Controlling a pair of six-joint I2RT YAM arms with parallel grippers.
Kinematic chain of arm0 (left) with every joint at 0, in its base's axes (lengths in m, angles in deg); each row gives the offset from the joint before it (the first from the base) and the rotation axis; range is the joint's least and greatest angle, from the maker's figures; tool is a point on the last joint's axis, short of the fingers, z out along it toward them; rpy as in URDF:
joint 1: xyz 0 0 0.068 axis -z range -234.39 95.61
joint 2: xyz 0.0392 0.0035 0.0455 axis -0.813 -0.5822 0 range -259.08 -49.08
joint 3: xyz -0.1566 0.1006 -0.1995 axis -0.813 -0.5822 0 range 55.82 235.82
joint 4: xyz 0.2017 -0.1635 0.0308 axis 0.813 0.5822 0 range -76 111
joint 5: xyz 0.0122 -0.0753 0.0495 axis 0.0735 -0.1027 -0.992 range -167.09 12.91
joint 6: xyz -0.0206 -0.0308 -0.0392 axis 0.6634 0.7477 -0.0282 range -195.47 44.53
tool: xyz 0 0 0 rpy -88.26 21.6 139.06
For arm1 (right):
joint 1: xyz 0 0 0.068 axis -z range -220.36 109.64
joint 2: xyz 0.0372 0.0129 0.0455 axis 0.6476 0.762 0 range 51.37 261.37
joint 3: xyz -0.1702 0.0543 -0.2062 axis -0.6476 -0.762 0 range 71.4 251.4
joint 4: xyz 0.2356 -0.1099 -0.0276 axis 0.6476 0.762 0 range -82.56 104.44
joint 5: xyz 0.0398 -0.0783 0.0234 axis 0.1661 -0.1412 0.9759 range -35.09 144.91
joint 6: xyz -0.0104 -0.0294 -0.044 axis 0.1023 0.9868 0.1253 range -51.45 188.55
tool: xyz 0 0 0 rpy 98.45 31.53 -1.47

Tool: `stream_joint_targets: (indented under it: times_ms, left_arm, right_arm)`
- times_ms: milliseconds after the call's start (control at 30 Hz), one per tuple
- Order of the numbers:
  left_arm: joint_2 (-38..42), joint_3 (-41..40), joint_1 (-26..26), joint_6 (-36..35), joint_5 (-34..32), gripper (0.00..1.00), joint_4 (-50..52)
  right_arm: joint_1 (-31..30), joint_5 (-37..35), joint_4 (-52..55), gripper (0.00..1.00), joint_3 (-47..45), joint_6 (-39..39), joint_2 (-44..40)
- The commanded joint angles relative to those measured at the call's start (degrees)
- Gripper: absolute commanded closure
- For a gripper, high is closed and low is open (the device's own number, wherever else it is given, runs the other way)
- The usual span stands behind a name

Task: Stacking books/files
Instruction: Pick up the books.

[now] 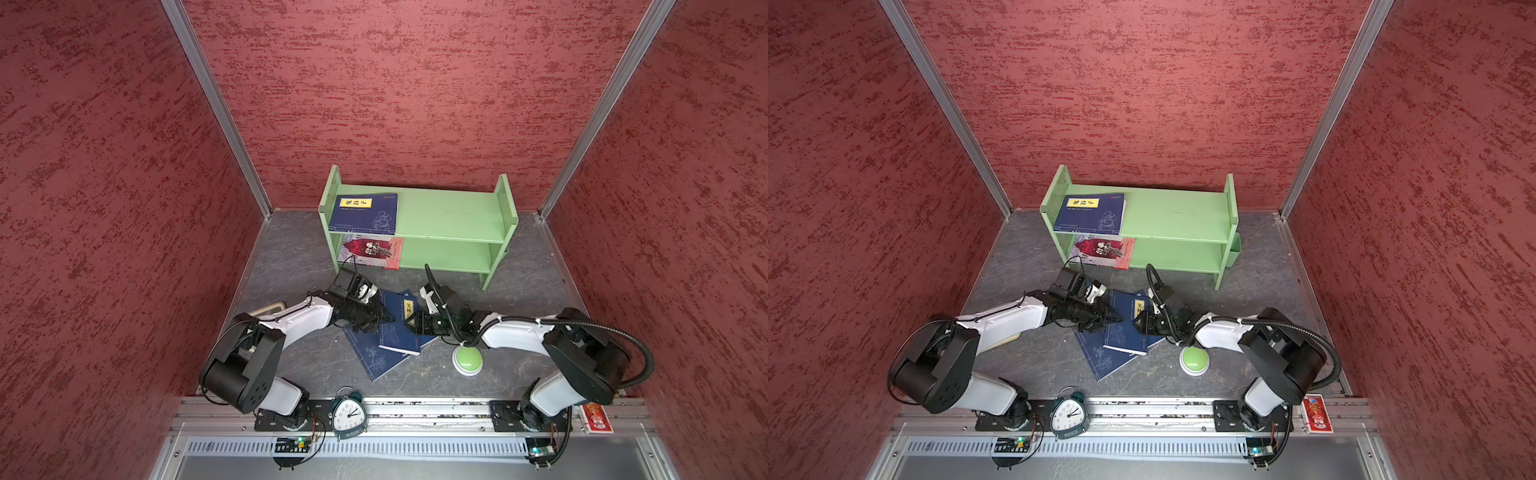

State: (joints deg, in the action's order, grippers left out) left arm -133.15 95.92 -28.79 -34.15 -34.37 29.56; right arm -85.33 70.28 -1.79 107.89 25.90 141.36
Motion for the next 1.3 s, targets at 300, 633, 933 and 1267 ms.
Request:
stream_joint_targets:
  times_ms: [300, 633, 933, 1267]
  left_arm:
    - [1.2, -2.7, -1.3, -0.7, 6.9, 0.92, -7.4]
    - [2.9, -0.5, -0.1, -4.2, 4.6, 0.96, -2.1]
    - [4.9, 4.8, 5.1, -8.4, 7.3, 0.96, 2.8]
    - [5.8, 13.8, 12.2, -15.1, 10.3, 0.96, 9.4]
  right_arm:
    - [-0.6, -1.8, 0.6, 0.40, 1.2, -1.6, -3.6]
    - [0.6, -8.7, 8.4, 0.37, 2.1, -5.0, -12.5]
    - [2.6, -7.5, 18.7, 0.37, 3.6, -5.9, -24.2]
    - [5.5, -11.3, 40.7, 0.36, 16.7, -0.6, -37.2]
